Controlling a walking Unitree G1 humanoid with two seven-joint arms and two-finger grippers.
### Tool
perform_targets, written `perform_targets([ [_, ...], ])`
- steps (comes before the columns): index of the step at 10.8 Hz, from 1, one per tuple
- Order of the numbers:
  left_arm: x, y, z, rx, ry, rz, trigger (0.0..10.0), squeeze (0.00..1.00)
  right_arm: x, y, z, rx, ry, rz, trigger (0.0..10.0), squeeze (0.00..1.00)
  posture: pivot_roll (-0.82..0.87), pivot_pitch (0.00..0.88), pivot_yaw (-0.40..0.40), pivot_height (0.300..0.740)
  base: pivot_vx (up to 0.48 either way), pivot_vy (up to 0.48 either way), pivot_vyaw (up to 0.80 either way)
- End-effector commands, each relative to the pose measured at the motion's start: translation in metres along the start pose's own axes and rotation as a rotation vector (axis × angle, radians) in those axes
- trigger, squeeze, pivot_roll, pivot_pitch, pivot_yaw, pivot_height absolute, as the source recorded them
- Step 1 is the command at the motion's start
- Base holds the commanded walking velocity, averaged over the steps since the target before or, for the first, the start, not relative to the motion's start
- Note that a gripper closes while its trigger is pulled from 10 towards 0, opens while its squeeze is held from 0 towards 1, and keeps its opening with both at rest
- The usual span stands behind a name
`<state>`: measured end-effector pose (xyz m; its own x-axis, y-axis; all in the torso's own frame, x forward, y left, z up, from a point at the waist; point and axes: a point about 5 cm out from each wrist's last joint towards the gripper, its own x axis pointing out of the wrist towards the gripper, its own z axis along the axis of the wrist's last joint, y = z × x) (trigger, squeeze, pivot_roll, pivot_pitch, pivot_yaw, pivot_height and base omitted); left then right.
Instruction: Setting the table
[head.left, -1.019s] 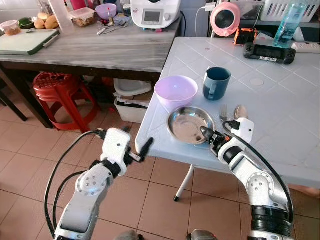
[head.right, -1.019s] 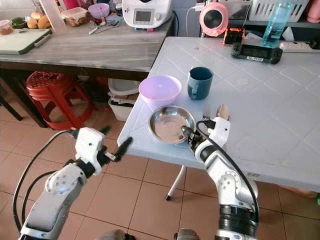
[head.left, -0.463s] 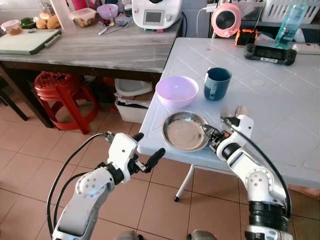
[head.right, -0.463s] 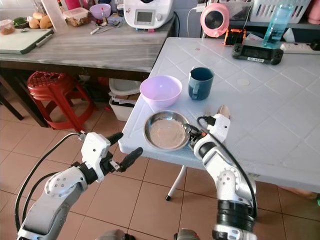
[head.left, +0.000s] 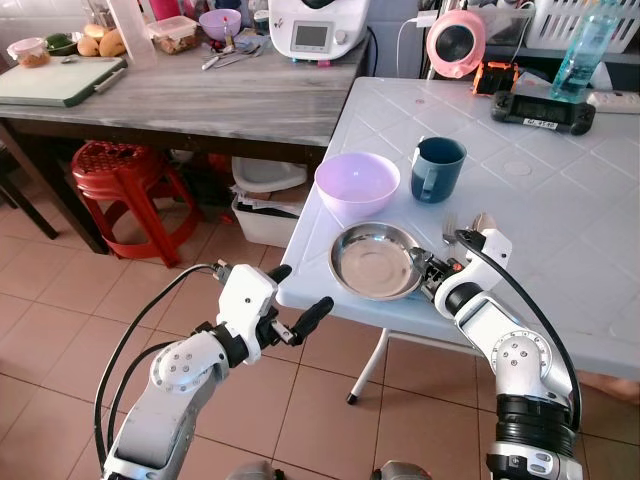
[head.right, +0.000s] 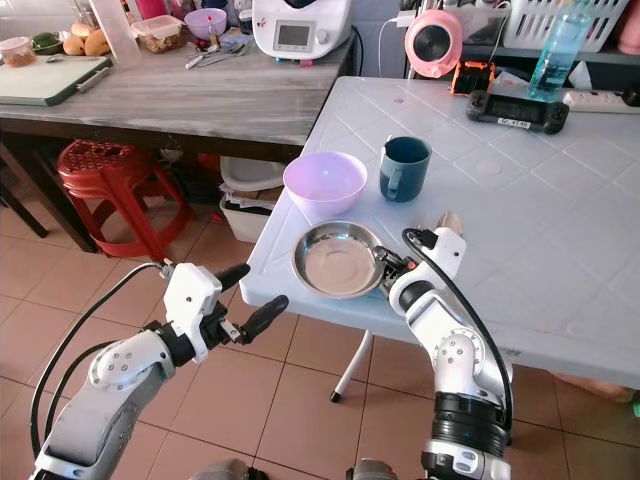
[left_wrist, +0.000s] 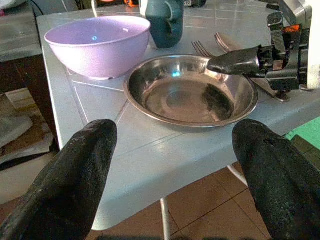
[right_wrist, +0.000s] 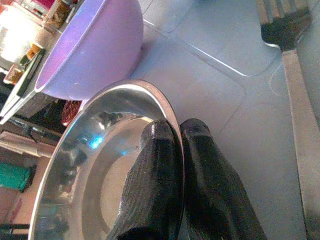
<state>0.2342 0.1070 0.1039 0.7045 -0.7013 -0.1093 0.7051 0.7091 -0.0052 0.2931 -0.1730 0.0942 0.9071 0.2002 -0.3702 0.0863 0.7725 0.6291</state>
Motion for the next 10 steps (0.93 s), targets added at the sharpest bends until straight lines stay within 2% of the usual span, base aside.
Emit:
perform_targets([
  [1, 0.001, 0.002, -0.001, 0.006, 0.008, -0.007, 10.0, 0.0, -0.004, -0.026, -0.024, 0.072, 0.103, -0.137, 0.0, 0.0, -0.01, 0.0, 0.081, 0.74, 0.0, 0.0, 0.0],
  [3, 0.002, 0.003, -0.001, 0.013, 0.006, -0.008, 10.0, 0.0, -0.005, -0.03, -0.024, 0.09, 0.085, -0.189, 0.0, 0.0, -0.02, 0.0, 0.078, 0.74, 0.0, 0.0, 0.0],
  [5, 0.004, 0.005, -0.007, 0.015, 0.034, 0.03, 10.0, 0.0, -0.008, -0.024, -0.026, 0.131, 0.062, -0.197, 0.0, 0.0, -0.02, 0.0, 0.078, 0.74, 0.0, 0.0, 0.0],
  [6, 0.005, 0.005, -0.008, 0.014, 0.035, 0.029, 10.0, 0.0, -0.008, -0.023, -0.027, 0.134, 0.067, -0.199, 2.1, 0.0, -0.03, 0.0, 0.077, 0.74, 0.0, 0.0, 0.0],
  [7, 0.007, 0.004, -0.008, 0.014, 0.034, 0.028, 10.0, 0.0, -0.01, -0.023, -0.035, 0.089, 0.109, -0.225, 10.0, 0.0, -0.03, 0.0, 0.074, 0.74, 0.0, 0.0, 0.0],
  [8, 0.009, 0.004, -0.007, 0.018, 0.03, 0.032, 10.0, 0.0, -0.01, -0.025, -0.036, 0.071, 0.121, -0.244, 10.0, 1.0, -0.03, 0.0, 0.071, 0.74, 0.0, 0.0, 0.0],
  [10, 0.008, 0.005, -0.007, 0.019, 0.028, 0.037, 10.0, 0.0, -0.01, -0.022, -0.03, 0.007, 0.108, -0.242, 10.0, 1.0, -0.03, 0.0, 0.071, 0.74, 0.0, 0.0, 0.0],
])
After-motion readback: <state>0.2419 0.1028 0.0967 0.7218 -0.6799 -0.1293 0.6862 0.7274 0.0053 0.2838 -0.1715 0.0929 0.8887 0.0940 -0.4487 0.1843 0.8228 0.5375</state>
